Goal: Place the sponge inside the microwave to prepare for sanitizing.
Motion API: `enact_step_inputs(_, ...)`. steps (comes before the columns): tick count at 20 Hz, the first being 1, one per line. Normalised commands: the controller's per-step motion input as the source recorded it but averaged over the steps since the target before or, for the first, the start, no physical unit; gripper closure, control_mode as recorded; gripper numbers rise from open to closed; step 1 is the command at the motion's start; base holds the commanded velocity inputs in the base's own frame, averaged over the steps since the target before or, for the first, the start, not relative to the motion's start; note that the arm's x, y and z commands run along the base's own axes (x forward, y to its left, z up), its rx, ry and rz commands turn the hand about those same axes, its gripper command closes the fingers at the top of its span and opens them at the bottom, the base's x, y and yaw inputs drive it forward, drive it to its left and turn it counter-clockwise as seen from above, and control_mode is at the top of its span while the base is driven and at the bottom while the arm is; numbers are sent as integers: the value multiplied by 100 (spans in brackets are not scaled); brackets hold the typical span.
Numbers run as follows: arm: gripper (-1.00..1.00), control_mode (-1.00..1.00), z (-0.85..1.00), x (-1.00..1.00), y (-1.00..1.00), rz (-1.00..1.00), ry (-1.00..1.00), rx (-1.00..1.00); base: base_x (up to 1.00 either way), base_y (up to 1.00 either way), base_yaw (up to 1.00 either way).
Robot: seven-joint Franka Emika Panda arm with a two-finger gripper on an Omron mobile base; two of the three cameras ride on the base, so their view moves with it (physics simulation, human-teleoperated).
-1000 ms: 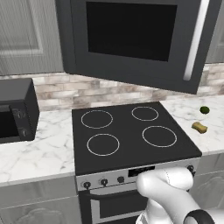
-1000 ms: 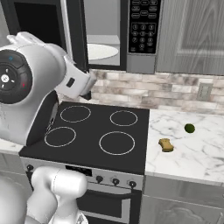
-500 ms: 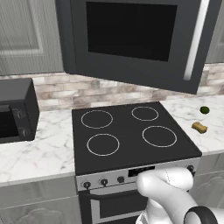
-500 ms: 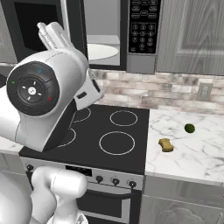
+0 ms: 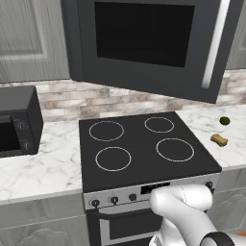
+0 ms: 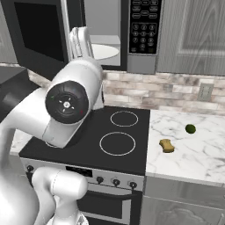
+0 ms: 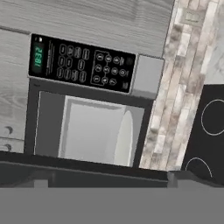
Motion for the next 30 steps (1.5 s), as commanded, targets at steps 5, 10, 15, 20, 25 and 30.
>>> enact_step_inputs(5,-100,-100,-3,34,-27,20,0,30,0,0,0)
enact_step_inputs(10,-100,-100,0,20,-3,26,-4,12,0,0,0)
enact_step_inputs(15,-100,-100,0,10,0,31,-14,2,0,0,0)
enact_step_inputs(20,-100,-100,0,31,16,12,-7,0,0,0,0)
enact_step_inputs(25,-100,-100,-1,42,16,6,-4,0,0,0,0)
enact_step_inputs(30,-100,-100,0,44,14,1,-3,0,0,0,0)
